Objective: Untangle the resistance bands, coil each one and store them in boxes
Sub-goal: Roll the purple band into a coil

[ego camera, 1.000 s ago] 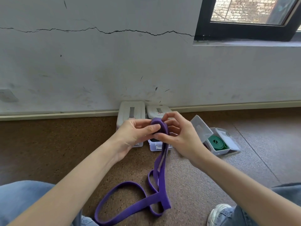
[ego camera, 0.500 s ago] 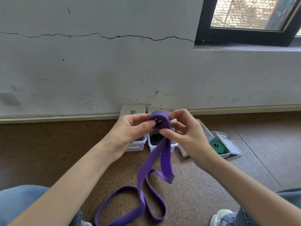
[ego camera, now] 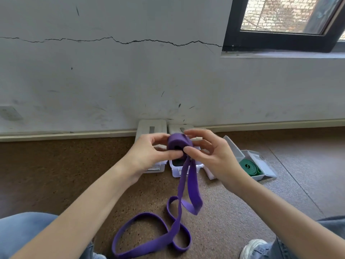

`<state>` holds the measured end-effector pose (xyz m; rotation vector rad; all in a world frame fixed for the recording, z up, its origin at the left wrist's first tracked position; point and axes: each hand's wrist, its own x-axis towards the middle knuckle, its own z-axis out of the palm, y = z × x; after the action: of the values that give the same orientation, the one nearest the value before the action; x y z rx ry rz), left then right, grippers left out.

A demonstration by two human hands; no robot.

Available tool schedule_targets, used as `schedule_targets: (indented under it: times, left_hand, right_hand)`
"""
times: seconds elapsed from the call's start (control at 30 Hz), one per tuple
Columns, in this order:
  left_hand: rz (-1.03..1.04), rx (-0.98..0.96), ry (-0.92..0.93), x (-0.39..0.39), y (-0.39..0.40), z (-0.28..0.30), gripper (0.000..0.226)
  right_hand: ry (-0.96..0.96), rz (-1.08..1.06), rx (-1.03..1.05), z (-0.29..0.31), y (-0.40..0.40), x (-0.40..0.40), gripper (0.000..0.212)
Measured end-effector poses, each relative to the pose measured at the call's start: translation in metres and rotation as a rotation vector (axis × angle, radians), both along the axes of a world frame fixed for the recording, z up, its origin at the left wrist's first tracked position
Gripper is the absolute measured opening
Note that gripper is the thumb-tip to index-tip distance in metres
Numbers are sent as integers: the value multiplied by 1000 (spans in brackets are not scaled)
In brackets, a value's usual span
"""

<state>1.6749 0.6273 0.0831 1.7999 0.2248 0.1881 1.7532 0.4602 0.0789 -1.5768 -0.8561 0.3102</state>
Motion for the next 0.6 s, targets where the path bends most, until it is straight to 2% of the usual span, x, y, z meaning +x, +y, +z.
schedule_targets:
  times: [0.07,0.13,0.27,0.37,0.47,0.6]
  left_hand:
    - [45,-223,-68,1,5,5,43]
    - [43,-342,-107,2,5,9,50]
    - [77,-359,-64,4,-4,3,50]
    - [51,-423,-71,3,-14,-5,47]
    - [33,-469,-68,3,-22,-8,36]
    - [18,-502,-26,4,-25,-9,36]
  right_hand:
    - [68,2,35,0,2,-1,29]
    - [74,26,29,-4,6,-4,32]
    - [92,-14,66,-9,11,-9,40]
    - [83,-60,77,-13,11,-10,34]
    - [97,-59,94,-16,8,-10,29]
    - [104,-43,86,-15,3,-10,31]
